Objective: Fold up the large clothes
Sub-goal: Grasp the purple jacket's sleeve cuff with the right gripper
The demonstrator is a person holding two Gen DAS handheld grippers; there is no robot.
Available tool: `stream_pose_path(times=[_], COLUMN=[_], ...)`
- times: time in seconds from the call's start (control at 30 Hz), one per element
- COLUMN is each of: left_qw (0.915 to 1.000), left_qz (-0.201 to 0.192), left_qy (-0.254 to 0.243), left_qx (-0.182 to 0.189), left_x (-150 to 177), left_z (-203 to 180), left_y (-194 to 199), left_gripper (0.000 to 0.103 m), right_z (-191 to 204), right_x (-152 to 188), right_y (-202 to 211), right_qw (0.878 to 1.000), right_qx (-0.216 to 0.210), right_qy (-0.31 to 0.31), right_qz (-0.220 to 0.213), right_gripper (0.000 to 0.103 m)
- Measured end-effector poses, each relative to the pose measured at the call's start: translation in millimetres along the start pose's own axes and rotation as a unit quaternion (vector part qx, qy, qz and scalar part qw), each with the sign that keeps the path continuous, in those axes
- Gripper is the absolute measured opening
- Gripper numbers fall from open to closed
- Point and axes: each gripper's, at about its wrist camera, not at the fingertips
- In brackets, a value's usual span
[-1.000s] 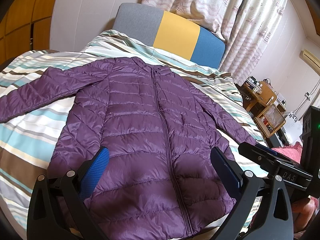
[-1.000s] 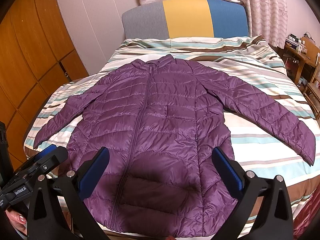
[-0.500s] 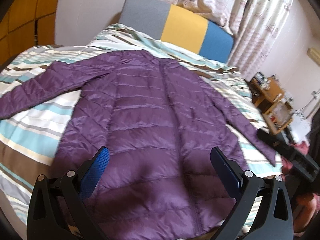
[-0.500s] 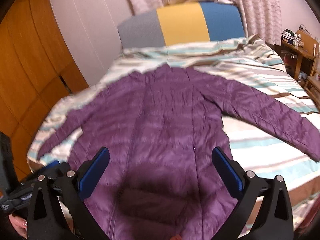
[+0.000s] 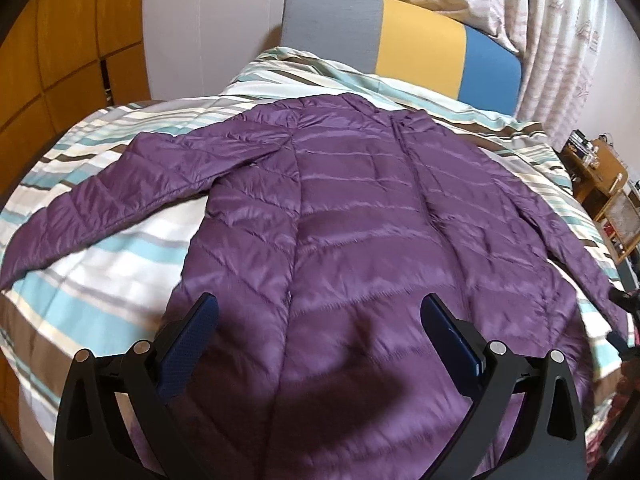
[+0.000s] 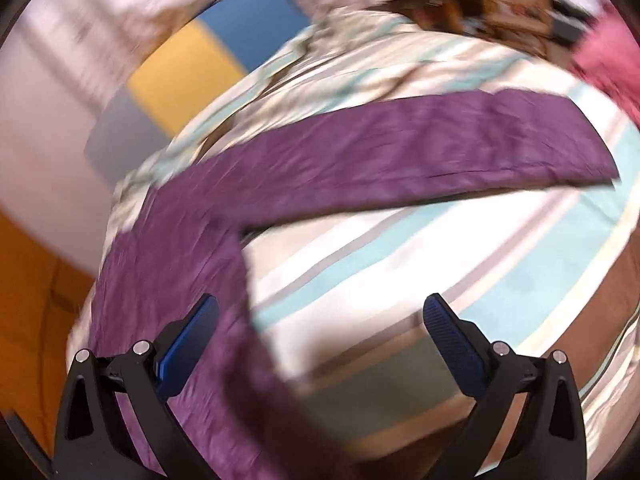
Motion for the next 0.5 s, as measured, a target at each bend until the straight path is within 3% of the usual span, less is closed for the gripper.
stream_pose_path(times=[0.17, 0.5], left_qw=[0.9999, 0.9974], left_qz=[0.003, 0.017], left_qy=[0.006, 0.016], left_qx=[-0.015, -0.068], left_x=[-14.1, -27.4], left_z=[9.0, 31.0], left_y=[-26.2, -67.2], left_gripper=[0.1, 0.1], right_z=[-59.8, -106.4], right_x=[-22.4, -59.4], right_y=[-11.7, -8.2], right_qw=[0.993, 0.976], right_qx=[0.002, 0.004], right_qy=[-0.117, -0.206], right_qz=[-0.01, -0.069], right_gripper=[0.075, 0.072])
Point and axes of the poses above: each gripper's, at about its wrist camera, not at the fingertips, and y roughly against the way its jaws point, z to its left, x to its underside, and after that the axes turned 3 degrees about x, right-handed
